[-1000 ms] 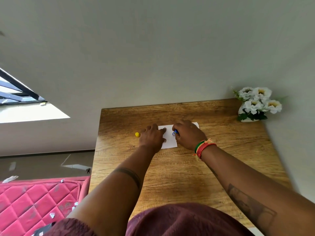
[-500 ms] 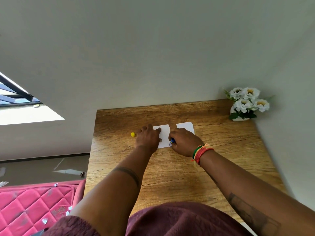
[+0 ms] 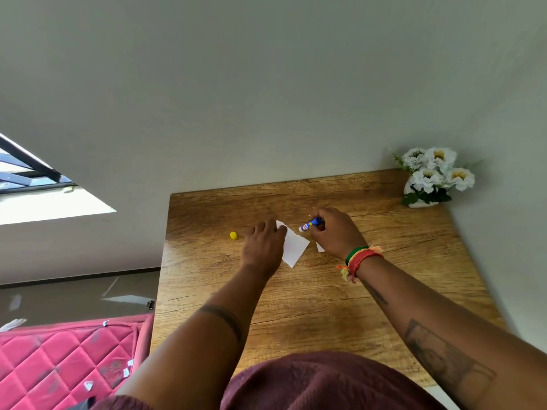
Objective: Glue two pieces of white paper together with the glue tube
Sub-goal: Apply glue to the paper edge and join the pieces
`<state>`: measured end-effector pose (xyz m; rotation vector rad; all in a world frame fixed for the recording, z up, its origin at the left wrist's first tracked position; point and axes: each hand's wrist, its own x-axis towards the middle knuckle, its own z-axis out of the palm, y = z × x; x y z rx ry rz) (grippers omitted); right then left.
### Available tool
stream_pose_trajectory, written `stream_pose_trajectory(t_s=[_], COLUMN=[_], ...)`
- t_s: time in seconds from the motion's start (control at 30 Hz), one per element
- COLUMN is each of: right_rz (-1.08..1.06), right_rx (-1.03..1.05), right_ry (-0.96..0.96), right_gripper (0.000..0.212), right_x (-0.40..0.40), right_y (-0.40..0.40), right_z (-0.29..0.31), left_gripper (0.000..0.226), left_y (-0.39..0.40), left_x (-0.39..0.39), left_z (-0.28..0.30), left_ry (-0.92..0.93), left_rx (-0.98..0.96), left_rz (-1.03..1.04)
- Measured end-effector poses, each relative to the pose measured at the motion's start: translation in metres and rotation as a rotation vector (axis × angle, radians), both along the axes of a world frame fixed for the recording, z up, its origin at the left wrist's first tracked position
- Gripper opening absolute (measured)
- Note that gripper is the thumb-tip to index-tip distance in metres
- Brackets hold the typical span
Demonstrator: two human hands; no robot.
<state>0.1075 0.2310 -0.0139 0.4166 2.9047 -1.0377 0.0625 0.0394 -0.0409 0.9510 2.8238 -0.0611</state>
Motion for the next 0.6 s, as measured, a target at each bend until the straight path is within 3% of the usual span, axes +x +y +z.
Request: stream_pose_trajectory(t_s=[0.13,0.37,0.6], right_rz=[-0.004,0.023,0.199], right_rx=[-0.008,0.076,0.238], right_ry=[-0.009,-0.008,-0.023], right_gripper=[0.021,0.016,0.01], right_x=[0.0,-0.008,-0.024], right_y=[0.0,-0.002,-0.008], right_z=[-0.007,-0.008,-0.004], left_gripper=[0.045,0.047,0.049], left_y=[-0.011,-0.006,-0.003], left_x=[-0.004,0.0,-0.002], left_z=[-0.008,-0.003,0.003], left_ry=[-0.07,-0.055,-0.046], left_rx=[-0.013,-0.035,-0.057], left_rz=[-0.184,-0.105,-0.108])
